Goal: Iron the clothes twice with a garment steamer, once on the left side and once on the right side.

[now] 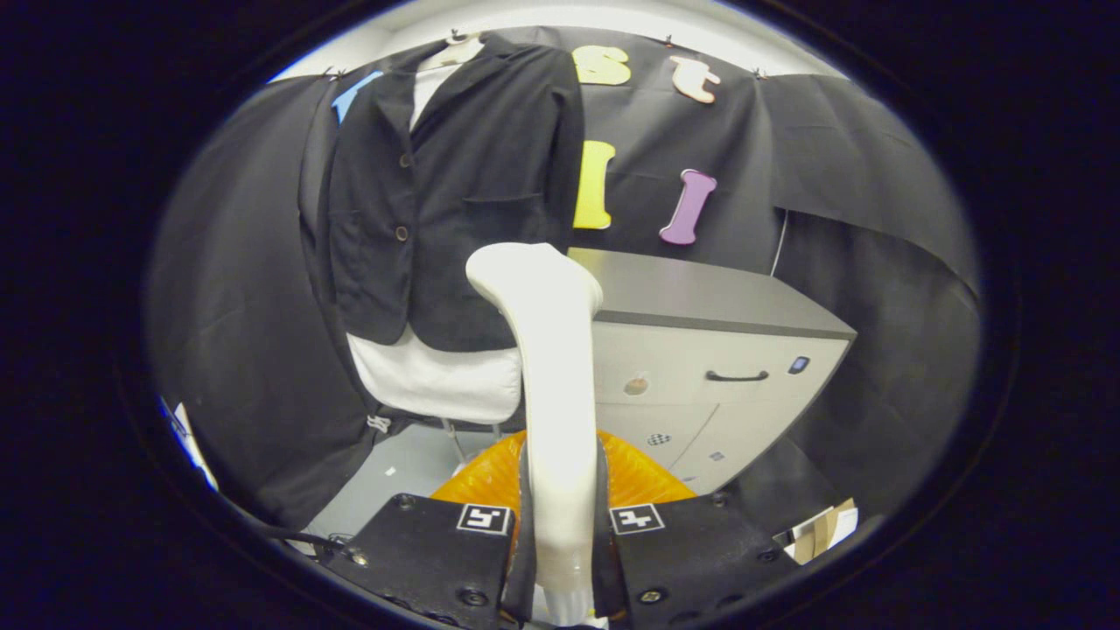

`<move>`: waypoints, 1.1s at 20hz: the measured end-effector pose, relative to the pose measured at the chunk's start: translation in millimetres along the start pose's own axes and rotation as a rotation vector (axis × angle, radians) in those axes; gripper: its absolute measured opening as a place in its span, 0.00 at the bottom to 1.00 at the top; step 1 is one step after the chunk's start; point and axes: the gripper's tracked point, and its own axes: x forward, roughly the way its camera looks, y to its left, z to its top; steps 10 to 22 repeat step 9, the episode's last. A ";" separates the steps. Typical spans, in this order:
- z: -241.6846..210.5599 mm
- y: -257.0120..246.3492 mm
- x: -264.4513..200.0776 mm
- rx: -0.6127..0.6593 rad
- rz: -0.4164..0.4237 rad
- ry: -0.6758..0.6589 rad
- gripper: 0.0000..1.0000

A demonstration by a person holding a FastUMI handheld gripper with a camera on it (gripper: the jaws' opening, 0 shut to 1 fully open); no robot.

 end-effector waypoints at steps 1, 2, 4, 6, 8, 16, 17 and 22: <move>-0.2 -5.7 -2.9 0.008 -0.002 -0.004 0.28; -0.5 -11.7 -6.0 0.016 -0.004 -0.006 0.28; -1.6 -22.8 -10.2 0.033 -0.010 -0.009 0.28; -2.8 -32.8 -13.6 0.047 -0.017 -0.012 0.28; -6.2 -42.9 -15.4 0.053 -0.026 -0.013 0.28; -8.2 -47.2 -17.7 0.058 -0.026 -0.010 0.28; -8.2 -47.2 -17.7 0.058 -0.026 -0.010 0.28; -8.2 -47.2 -17.7 0.058 -0.026 -0.010 0.28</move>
